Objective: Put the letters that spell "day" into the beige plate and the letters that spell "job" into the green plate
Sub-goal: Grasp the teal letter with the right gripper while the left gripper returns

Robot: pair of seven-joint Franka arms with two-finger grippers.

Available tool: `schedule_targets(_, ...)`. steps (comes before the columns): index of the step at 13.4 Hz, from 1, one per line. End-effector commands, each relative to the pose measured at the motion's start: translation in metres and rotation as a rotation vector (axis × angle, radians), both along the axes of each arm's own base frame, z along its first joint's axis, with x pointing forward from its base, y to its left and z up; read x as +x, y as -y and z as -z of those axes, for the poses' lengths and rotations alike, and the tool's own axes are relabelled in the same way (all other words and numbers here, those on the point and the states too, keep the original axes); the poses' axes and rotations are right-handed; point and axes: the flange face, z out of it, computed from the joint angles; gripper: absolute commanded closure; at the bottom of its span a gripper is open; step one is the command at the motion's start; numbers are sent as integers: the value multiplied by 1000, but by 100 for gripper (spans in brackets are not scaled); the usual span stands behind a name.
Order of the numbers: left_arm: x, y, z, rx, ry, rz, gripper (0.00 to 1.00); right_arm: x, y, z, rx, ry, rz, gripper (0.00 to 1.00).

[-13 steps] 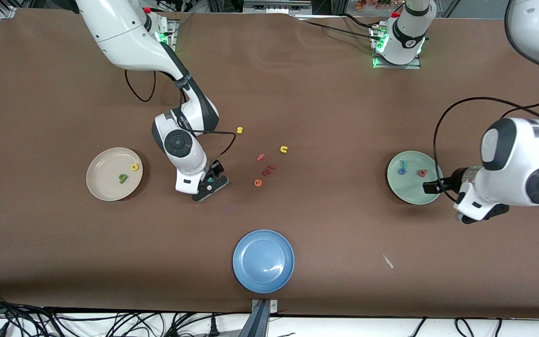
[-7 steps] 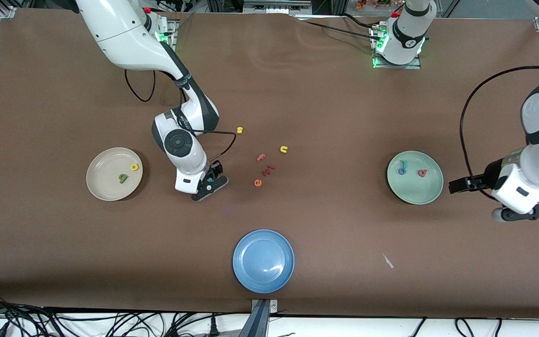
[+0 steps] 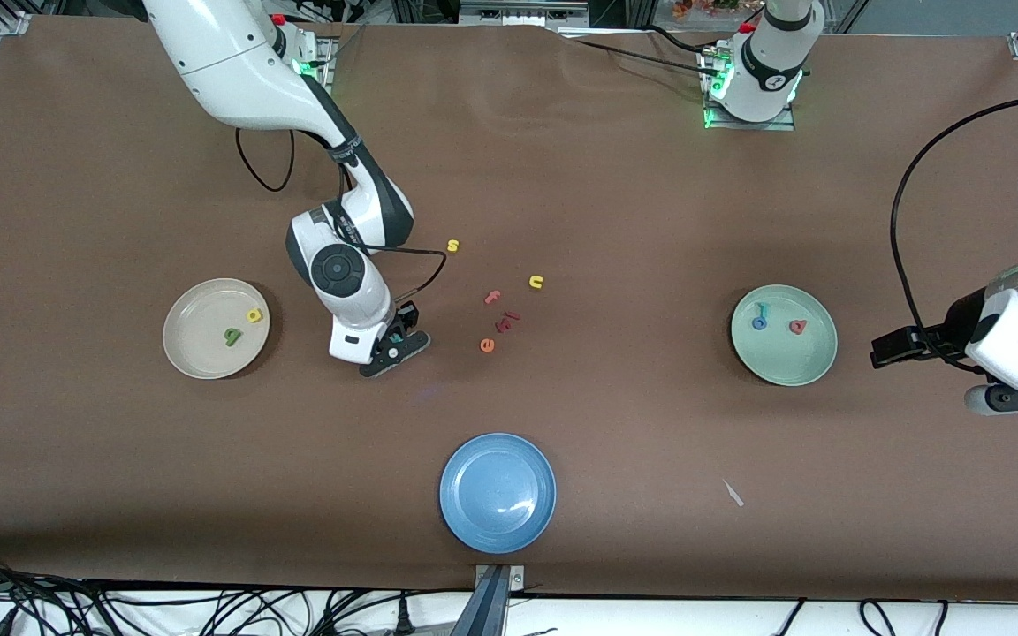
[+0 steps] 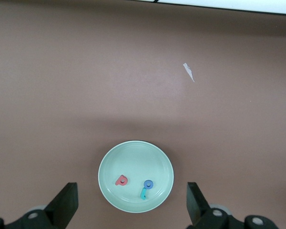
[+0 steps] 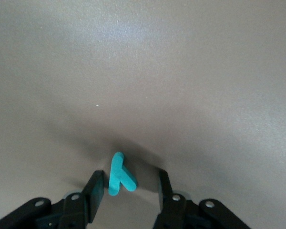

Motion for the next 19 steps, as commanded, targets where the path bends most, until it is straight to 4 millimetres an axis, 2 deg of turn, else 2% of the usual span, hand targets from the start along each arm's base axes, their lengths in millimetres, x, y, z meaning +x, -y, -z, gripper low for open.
schedule_targets(1,-4,-2,-17,21,1,38,0,-7,2,-1,-15,-15,8,56)
schedule_targets(6,-5,2,-20,30,3,61,0,-6,1,0,-9,-17,18,58)
schedule_targets(10,-5,3,-18,17,-1,55,0,-8,-8,-1,-5,-6,44,60)
schedule_targets(19,-3,3,-21,22,18,49,0,-5,-7,-3,4,5,51,61)
